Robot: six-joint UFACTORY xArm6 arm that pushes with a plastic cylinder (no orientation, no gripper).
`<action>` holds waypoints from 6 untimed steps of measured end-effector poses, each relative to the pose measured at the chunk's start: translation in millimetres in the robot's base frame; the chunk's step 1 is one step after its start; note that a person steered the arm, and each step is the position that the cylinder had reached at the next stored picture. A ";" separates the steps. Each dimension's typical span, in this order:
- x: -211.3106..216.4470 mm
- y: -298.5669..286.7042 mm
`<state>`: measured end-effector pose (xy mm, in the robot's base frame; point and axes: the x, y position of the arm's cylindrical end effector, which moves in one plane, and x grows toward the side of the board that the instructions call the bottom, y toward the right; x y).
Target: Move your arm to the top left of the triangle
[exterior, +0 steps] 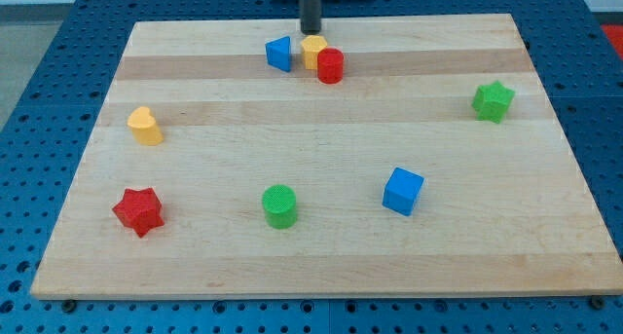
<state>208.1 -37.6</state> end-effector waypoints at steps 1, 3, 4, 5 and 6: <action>-0.2 -55.5; 48.6 -89.0; 51.7 -87.5; 51.5 -47.3; 51.8 -35.0</action>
